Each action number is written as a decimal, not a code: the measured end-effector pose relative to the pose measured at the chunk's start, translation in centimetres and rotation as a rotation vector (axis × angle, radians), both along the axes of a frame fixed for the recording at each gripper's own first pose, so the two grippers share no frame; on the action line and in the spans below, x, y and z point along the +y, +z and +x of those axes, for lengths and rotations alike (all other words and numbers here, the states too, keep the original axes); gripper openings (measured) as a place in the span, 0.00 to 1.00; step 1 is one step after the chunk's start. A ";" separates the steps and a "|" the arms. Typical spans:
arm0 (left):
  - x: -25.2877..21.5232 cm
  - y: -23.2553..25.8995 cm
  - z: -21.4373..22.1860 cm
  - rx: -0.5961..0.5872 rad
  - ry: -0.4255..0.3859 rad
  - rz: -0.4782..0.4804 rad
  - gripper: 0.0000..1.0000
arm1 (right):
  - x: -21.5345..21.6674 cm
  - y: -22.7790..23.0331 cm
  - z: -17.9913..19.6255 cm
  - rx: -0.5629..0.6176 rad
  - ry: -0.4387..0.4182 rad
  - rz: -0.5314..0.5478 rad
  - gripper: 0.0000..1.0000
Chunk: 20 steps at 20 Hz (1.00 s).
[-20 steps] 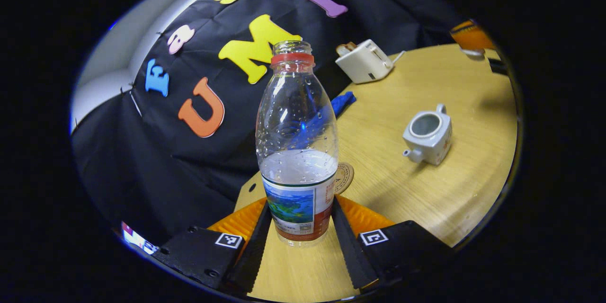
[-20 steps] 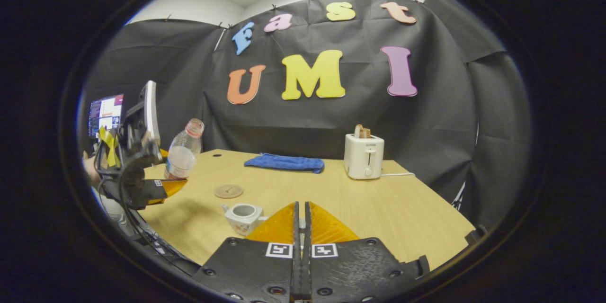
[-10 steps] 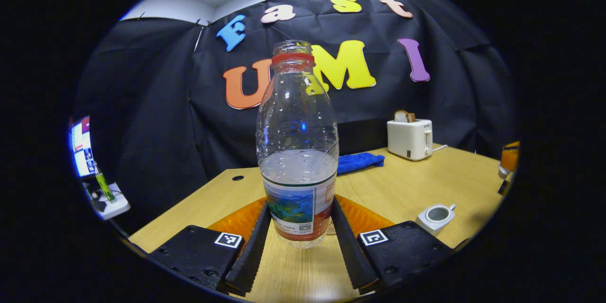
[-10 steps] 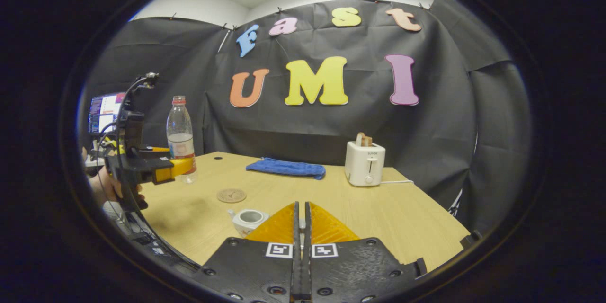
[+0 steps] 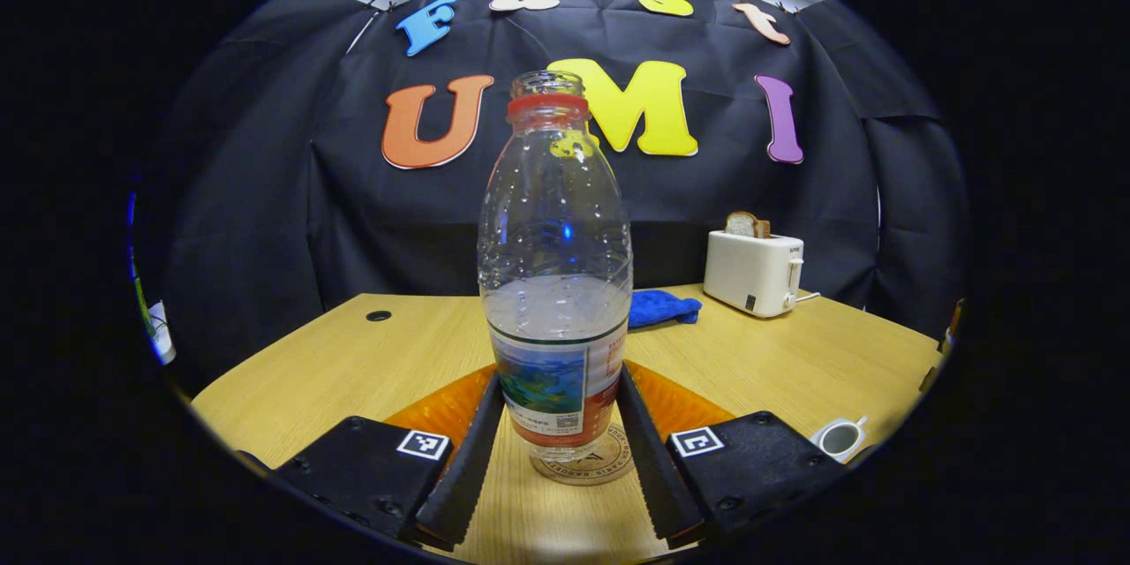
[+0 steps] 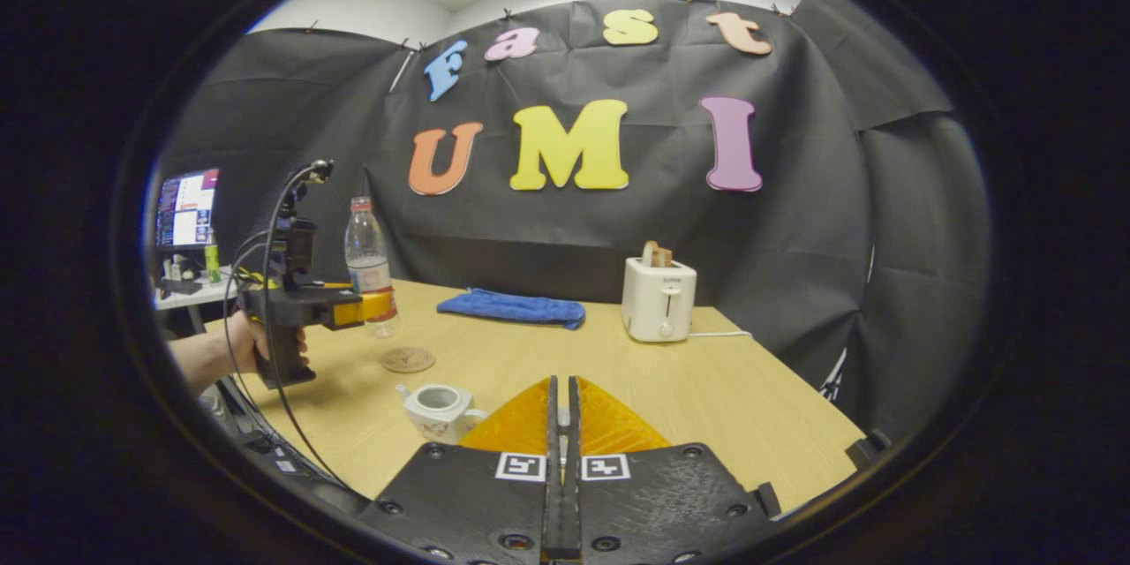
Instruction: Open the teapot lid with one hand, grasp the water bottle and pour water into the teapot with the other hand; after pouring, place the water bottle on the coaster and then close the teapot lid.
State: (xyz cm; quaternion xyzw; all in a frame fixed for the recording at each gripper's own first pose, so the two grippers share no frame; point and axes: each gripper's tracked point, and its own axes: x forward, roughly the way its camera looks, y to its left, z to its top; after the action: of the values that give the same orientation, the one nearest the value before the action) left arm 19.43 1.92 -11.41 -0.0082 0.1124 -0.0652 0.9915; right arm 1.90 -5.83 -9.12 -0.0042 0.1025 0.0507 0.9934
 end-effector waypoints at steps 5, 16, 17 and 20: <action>-0.9 -2.2 1.2 0.031 -0.021 0.002 0.77 | -0.6 -1.6 0.4 0.034 -0.010 0.002 0.00; -1.6 -4.1 0.4 0.090 -0.054 0.006 0.86 | -0.1 -2.1 0.5 0.044 -0.001 -0.004 0.00; -1.7 -4.2 0.4 0.090 -0.056 0.004 0.88 | -0.1 -2.1 0.5 0.044 -0.002 -0.004 0.00; -1.4 -4.4 0.2 0.108 -0.051 0.006 1.00 | 0.1 -2.0 0.4 0.043 0.001 -0.002 0.00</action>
State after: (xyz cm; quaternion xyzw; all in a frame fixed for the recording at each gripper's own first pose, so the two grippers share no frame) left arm 19.58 0.48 -15.82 -0.0060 0.1661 -0.0895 0.9820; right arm 2.31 -5.71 -11.12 -0.0042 0.1238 0.0514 0.9910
